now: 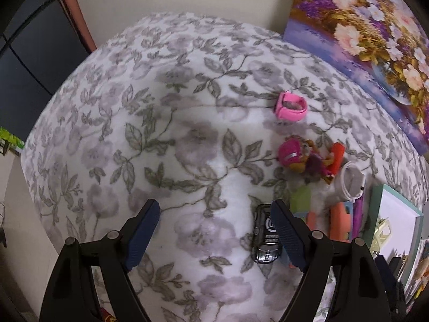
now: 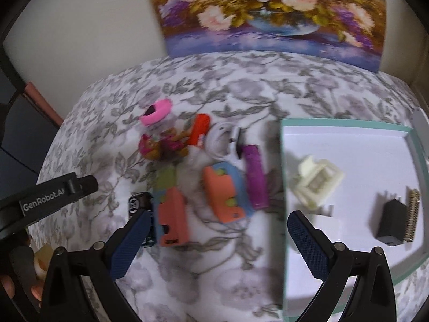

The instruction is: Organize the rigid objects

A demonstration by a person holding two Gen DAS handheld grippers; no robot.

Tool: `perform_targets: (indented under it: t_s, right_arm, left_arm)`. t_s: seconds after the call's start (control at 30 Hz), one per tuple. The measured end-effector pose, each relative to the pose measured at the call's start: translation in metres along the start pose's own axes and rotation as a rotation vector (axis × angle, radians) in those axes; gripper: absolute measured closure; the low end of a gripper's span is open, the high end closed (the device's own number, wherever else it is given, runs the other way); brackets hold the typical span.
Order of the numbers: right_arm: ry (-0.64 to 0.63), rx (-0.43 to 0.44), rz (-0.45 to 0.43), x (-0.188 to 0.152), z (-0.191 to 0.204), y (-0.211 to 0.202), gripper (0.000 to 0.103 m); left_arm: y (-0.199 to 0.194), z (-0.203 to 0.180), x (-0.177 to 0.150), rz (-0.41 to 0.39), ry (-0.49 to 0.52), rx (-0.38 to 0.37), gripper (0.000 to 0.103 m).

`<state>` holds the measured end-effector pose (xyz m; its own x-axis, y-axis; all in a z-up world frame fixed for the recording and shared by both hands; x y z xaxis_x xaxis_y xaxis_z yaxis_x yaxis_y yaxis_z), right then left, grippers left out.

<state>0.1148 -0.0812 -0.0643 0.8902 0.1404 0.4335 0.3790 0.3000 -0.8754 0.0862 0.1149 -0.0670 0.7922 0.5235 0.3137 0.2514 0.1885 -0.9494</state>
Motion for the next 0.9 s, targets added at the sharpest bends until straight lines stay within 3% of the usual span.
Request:
perform_targets:
  t_s: [0.33, 0.47, 0.9]
  right_arm:
    - [-0.033, 0.052, 0.065, -0.016, 0.026, 0.028, 0.001]
    - [-0.049, 0.052, 0.074, -0.020, 0.031, 0.033, 0.012]
    - [-0.142, 0.003, 0.074, -0.023, 0.051, 0.044, 0.033]
  left_arm:
    - [0.030, 0.012, -0.011, 0.086, -0.074, -0.018, 0.018]
    - [0.038, 0.012, -0.014, 0.108, -0.096, -0.022, 0.018]
    - [0.044, 0.034, -0.018, 0.124, -0.218, -0.052, 0.018]
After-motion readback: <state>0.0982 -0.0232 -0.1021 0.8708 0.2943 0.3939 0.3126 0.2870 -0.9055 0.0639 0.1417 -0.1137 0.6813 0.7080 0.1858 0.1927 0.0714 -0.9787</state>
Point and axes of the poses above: each gripper's, at about its wrist camera, not at the fingertips, and y roughly the way its jaws point, z to its left, x to its top, the point moved 7 cm from there along y, roughly the way its jaws point
